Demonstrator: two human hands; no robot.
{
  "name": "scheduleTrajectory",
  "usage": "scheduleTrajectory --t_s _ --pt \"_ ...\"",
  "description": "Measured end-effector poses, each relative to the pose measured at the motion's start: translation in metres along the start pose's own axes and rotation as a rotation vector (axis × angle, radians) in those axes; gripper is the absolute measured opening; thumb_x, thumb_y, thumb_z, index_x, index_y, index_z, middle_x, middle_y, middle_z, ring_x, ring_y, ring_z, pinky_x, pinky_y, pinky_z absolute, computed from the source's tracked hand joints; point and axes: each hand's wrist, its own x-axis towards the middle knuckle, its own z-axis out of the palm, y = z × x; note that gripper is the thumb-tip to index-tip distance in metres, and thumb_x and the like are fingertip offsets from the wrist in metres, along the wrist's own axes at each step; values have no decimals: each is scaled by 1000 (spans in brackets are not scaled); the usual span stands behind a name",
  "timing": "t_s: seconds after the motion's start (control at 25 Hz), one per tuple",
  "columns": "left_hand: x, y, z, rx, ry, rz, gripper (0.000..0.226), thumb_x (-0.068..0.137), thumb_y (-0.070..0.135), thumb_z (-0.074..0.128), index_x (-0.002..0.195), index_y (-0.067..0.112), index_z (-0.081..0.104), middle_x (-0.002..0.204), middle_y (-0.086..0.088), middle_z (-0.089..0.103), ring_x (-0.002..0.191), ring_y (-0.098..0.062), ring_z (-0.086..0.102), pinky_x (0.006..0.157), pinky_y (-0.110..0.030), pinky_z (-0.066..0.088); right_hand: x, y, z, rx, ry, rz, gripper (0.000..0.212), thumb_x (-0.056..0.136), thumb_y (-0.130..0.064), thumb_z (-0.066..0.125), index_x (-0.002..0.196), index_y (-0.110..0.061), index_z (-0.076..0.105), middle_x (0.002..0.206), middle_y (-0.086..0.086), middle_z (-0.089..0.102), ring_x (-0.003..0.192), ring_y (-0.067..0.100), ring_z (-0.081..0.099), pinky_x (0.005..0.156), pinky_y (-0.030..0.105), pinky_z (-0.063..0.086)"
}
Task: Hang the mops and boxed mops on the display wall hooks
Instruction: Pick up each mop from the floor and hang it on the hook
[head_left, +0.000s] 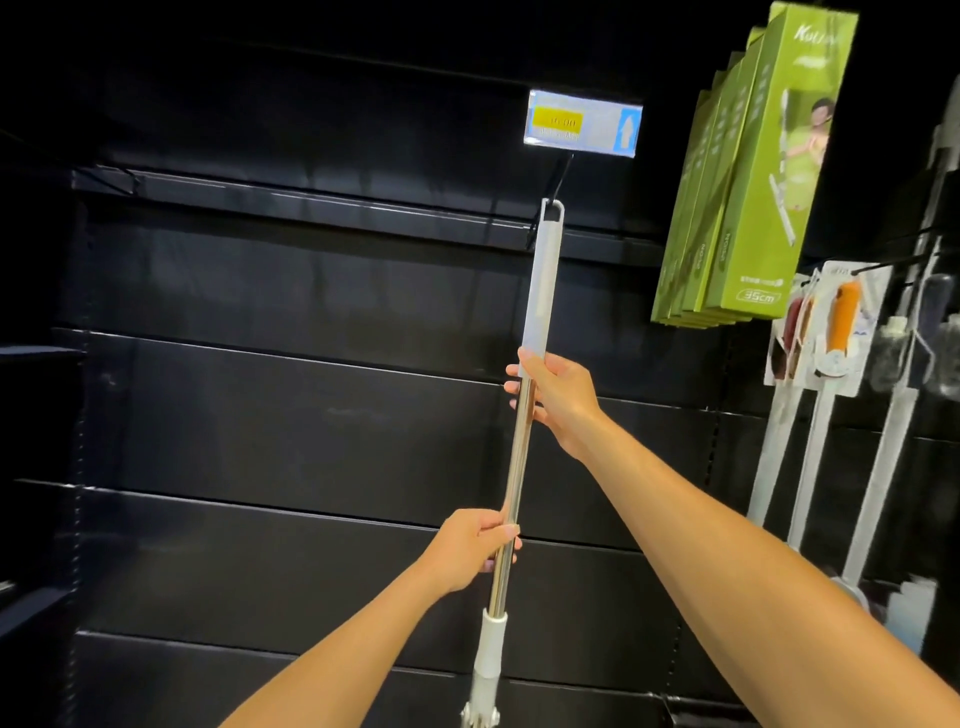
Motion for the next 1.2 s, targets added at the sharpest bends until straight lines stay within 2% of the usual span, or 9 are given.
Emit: scheduleTrajectory --t_s 0.2,0.36,0.48,0.6,0.84,1.04,1.12,1.2 --pt "51 -22 -17 -16 -29 10 23 105 24 61 102 8 77 87 3 77 86 -13 74 79 -25 59 47 26 10 -18 45 22 28 98 -38 68 119 -19 69 102 0 78 89 19 79 77 34 66" --pt "95 -45 -28 -61 -55 16 23 105 22 61 104 4 75 96 -9 78 89 -18 74 91 -41 61 80 48 15 -29 60 26 20 99 -36 67 111 -20 69 106 5 77 91 22 78 84 40 65" --pt "128 -63 -37 -95 -68 14 17 104 21 62 104 11 76 97 -7 77 92 -20 75 96 -44 62 102 62 20 -50 51 5 19 100 -35 66 110 -19 70 108 9 76 96 28 77 88 44 64" --pt "154 -76 -42 -113 -83 5 16 102 24 65 99 15 78 94 -5 78 93 -21 75 99 -50 60 121 72 23 -80 88 23 14 100 -35 66 106 -23 70 106 6 77 98 27 77 88 43 64" --pt "184 -87 -46 -110 -145 14 21 97 28 66 88 16 79 91 -10 75 87 -23 72 95 -59 56 140 86 25 -80 119 46 14 100 -35 66 106 -23 71 105 3 79 99 26 77 85 40 65" --pt "194 -94 -46 -102 -161 54 23 92 39 68 88 19 80 99 -22 74 90 -27 74 94 -58 58 148 92 22 -72 103 28 22 100 -34 66 114 -18 70 107 5 78 98 25 78 87 41 64" --pt "195 -96 -44 -79 -141 66 26 89 43 69 91 20 81 94 -16 77 91 -31 76 91 -53 60 149 93 20 -73 88 19 21 100 -34 66 114 -19 70 110 5 78 97 21 78 89 41 64" --pt "194 -95 -42 -43 -108 80 26 86 46 69 91 23 80 86 -7 78 86 -26 75 85 -46 60 148 95 18 -104 71 -2 20 99 -34 68 115 -21 69 113 5 76 100 19 77 91 40 63"
